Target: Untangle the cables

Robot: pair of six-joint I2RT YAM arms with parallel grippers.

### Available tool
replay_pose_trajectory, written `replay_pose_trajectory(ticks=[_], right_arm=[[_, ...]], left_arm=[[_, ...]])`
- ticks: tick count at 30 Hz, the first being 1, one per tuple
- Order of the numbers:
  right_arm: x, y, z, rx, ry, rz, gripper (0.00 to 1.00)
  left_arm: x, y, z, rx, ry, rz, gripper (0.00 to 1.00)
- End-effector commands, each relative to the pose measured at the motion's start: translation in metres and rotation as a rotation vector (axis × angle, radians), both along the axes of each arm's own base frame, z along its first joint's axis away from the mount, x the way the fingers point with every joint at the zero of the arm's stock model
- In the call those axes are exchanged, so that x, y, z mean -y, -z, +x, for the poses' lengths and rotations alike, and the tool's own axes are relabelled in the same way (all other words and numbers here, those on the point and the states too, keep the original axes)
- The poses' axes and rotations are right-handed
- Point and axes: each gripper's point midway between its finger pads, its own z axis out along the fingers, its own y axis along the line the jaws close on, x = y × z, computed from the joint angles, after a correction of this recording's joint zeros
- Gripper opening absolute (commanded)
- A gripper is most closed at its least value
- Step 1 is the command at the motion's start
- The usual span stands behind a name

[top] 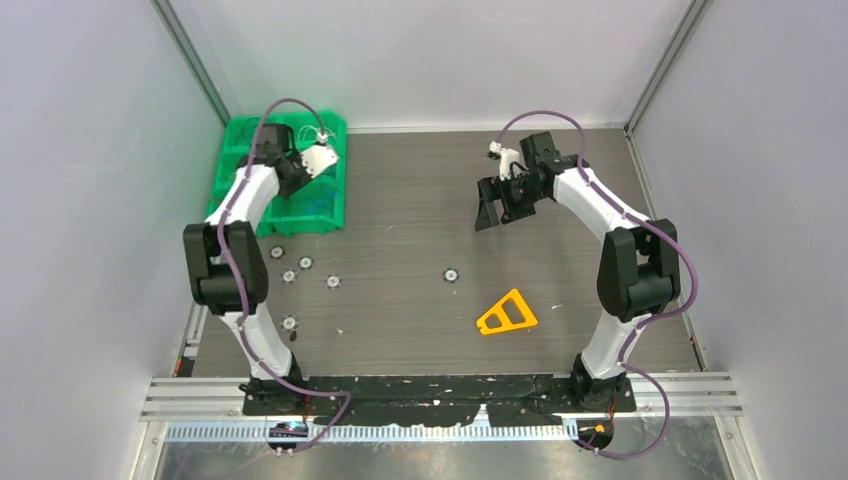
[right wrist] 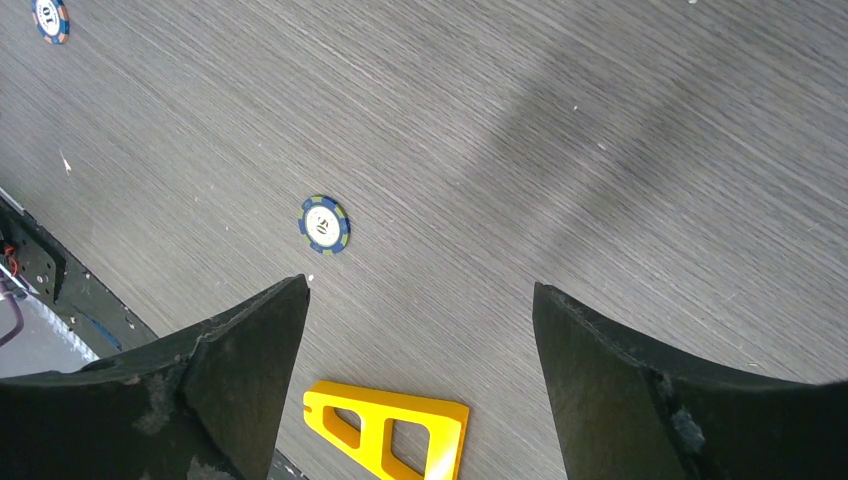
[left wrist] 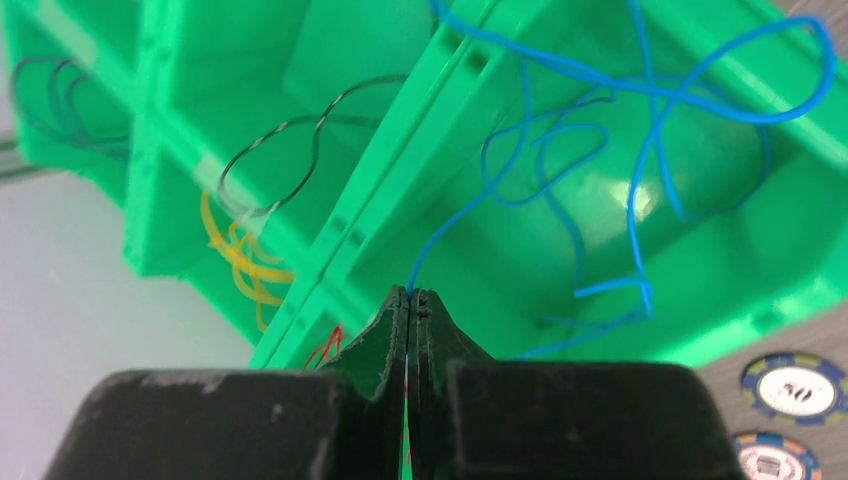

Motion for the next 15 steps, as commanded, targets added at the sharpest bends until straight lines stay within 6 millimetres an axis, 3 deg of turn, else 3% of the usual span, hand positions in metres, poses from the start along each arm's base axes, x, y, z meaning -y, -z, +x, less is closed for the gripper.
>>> replay_pose_trajectory(ticks=[1,5,10,15], right_arm=[[0.001,-0.006,0.006,0.032,-0.002,-0.002,0.88],[0.002,-0.007,0.005,0.038,-0.004,-0.009,0.88],[0.004,-0.006,0.004,0.037,-0.003,-0.016,0.88],[0.006,-0.007,0.003,0.036,-0.006,-0.022,0.88]], left_arm=[[0.001,-0.002,0.021,-0.002,-0.078,0.012,0.00],[0.013,0.015,0.026,-0.060,-0.096,-0.066,0.00],[-0.003,0.043,0.024,-0.113,-0.129,0.003,0.00],[-0.016,0.057,0.017,-0.135,-0.123,0.059,0.00]])
